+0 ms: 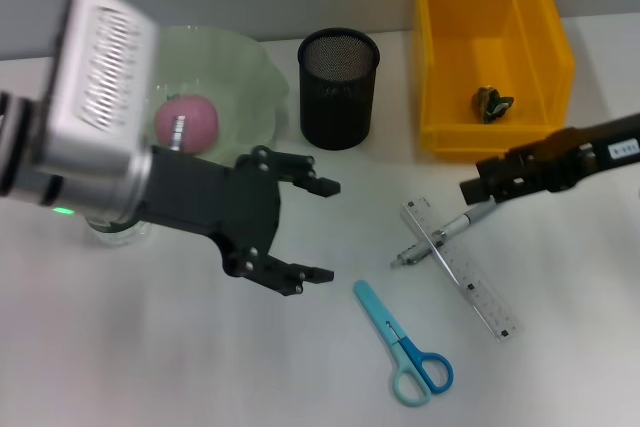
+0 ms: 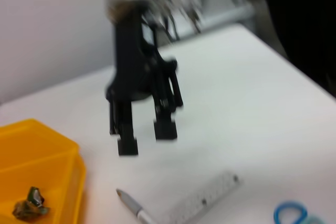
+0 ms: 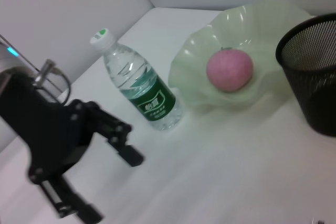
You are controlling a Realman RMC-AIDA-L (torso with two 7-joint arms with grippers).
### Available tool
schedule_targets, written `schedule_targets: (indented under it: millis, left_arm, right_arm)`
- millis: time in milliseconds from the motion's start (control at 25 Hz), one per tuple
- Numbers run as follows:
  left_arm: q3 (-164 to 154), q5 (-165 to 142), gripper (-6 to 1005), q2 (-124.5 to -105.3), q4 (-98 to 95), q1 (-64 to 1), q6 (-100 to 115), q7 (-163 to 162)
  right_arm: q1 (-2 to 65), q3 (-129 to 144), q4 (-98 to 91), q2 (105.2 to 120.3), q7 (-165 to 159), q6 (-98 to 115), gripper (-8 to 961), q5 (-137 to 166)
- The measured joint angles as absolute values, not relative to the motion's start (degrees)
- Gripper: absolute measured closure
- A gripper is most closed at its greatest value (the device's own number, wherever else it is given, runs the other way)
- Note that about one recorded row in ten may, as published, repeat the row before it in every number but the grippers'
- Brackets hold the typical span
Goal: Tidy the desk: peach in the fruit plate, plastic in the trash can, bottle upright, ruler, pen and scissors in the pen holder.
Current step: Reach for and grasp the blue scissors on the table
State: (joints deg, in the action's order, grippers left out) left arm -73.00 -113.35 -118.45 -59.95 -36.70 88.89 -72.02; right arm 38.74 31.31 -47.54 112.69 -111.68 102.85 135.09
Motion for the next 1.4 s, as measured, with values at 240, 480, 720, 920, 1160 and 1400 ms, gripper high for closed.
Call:
schedule_targets:
  millis: [240,480,720,920,1160,1400]
  left_arm:
    - [-82.4,-123.5,157,-118.63,-65.3,-40.9,84.8,-71.9]
    - [-91.6,-125.3,157,-118.36,-67.7,-44.3,85.7,-68.6]
    - [-102.8,-123.7,157,-116.72,-66.4,-48.6,81.3,-68.9]
    - [-109.0,-123.2,157,-116.75,-63.7,-52.4,77.7,-69.0]
    - [-111.8,-123.3,158,-117.22,-62.8,-54.3,76.1,-69.1]
    - [-114.4,-123.5,158,-118.23,-59.8,-57.4,73.9,-69.9]
  right_arm:
    - [37.1,28.9,-47.3,111.56,-112.6,106.0,233,134.8]
    - [36.3,28.3,-47.3,111.11,-114.6,107.4,234,135.1]
    - [36.2,28.1,-47.3,109.86,-115.3,109.9,233,135.2]
    - [36.1,28.9,-47.2,110.00,-115.1,109.9,233,135.3]
    - [36.0,29.5,-47.3,110.10,-114.6,110.0,233,135.3]
    - [36.0,30.5,-48.4,109.86,-114.4,110.9,232,135.7]
